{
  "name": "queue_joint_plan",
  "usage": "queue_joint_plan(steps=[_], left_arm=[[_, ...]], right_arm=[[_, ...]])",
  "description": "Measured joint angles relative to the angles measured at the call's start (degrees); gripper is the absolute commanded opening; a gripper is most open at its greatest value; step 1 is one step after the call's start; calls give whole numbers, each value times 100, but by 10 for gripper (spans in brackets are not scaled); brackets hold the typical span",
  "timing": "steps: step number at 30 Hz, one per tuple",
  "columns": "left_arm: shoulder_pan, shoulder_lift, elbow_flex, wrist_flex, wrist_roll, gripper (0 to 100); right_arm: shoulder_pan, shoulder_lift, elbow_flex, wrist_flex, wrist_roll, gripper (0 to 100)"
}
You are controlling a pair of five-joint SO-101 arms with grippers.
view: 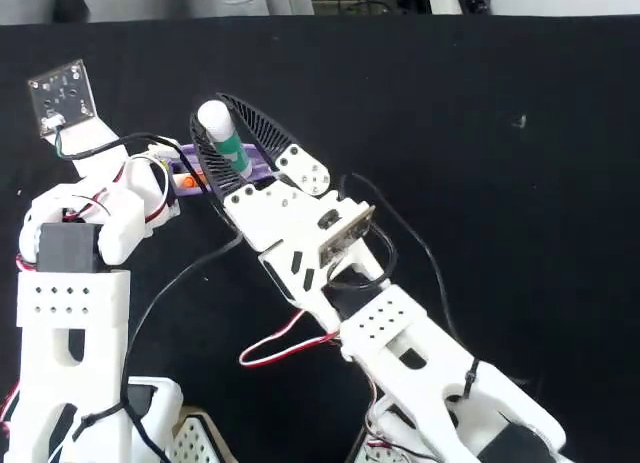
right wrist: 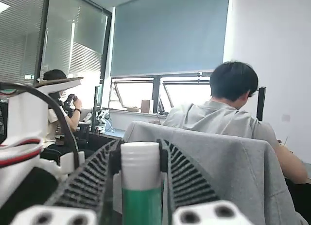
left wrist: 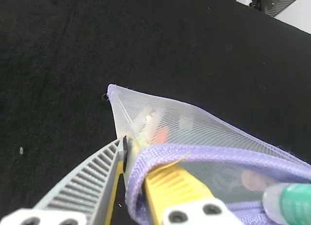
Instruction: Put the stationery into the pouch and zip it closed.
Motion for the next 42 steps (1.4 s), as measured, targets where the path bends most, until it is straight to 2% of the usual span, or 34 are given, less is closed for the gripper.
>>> queue_joint_plan(steps=[13, 17, 20, 24, 31, 42], left_arm=[[9, 0, 0, -9, 0, 29], [18, 0, 0, -18, 0, 29], [26, 0, 0, -18, 0, 29], [26, 0, 0, -35, 0, 29], [-299, 0, 18, -35, 18, 29], [-343, 0, 18, -35, 18, 29]], right_arm=[[-9, 519, 35, -88, 97, 14], [18, 519, 202, -88, 818, 17], [18, 519, 316, -97, 1257, 88], [18, 519, 325, -97, 1354, 165], [44, 519, 369, -97, 1433, 166], [26, 519, 369, -88, 1582, 162]])
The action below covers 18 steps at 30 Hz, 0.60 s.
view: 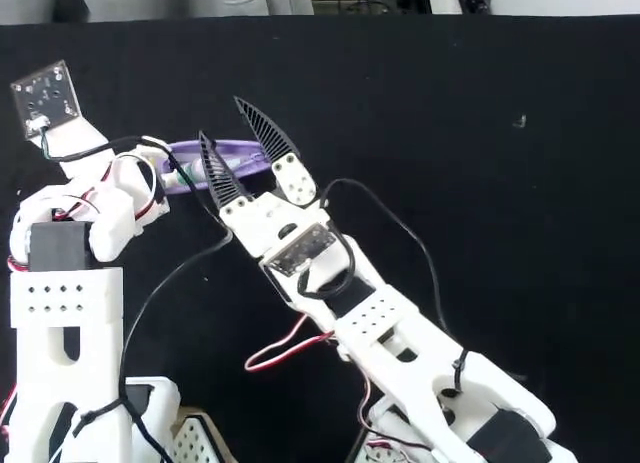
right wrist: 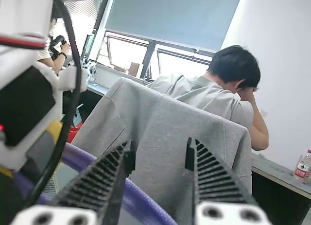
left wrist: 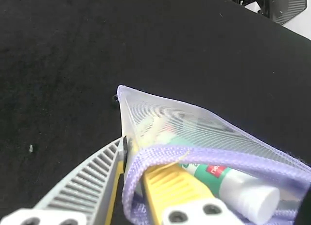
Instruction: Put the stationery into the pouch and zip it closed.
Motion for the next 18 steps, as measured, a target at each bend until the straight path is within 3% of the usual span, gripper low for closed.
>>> queue_joint_plan(steps=[4, 11, 18], left_arm=[[0, 0, 0, 0, 0, 29], [202, 88, -237, 9, -44, 29], [668, 352, -1231, 765, -985, 29]], right_arm=[[-158, -369, -9, 607, 316, 162], [-211, -1855, -695, 3033, 352, 162], [-97, -2620, -1565, 4545, 352, 162]])
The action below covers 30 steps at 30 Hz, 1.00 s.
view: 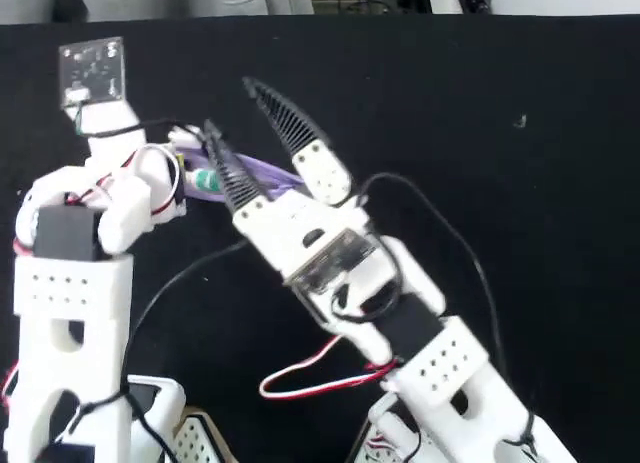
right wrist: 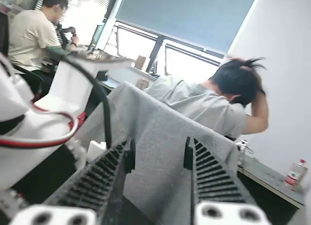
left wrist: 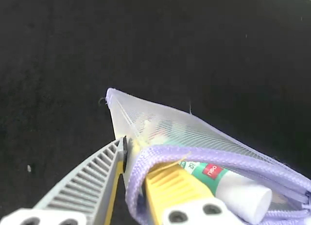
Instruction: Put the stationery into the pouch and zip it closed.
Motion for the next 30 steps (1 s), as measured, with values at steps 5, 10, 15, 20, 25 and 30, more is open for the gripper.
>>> queue_joint_plan(steps=[5, 10, 15, 20, 25, 30], left_arm=[[26, 747, -1345, 905, -35, 29], [35, 2057, -3499, 2259, -44, 29], [-141, 3464, -5125, 2497, -44, 28], [-229, 4378, -5495, 2497, -70, 28], [-290, 4879, -5512, 2462, -211, 28], [-299, 5152, -5503, 2462, -413, 29]], right_arm=[[615, 0, -853, 844, -369, 162], [1248, 0, -1802, 1776, -1310, 162], [1354, -9, -2259, 2312, -1503, 162], [1389, 176, -2497, 2365, -1503, 162], [1398, 932, -2884, 2646, -1503, 162], [1398, 1503, -3640, 3341, -1538, 162]])
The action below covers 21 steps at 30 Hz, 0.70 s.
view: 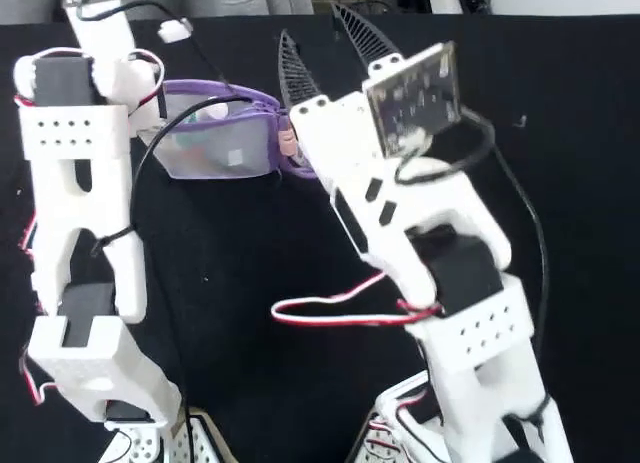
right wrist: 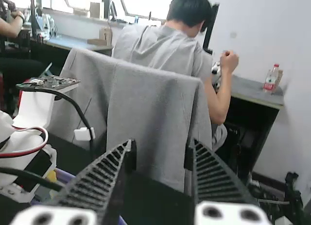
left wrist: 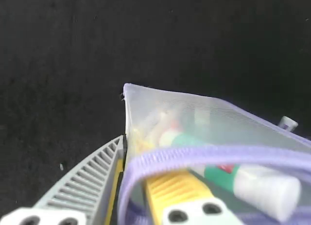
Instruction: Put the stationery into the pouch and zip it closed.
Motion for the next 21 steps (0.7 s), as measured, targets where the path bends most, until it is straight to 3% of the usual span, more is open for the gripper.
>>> queue_joint_plan(steps=[8, 21], left_arm=[[-18, 246, 0, 0, 0, 29], [-396, 255, 9, -176, 422, 29]], right_arm=[[0, 756, -1029, 967, -18, 162], [-774, 2971, -3640, 3305, -35, 162]])
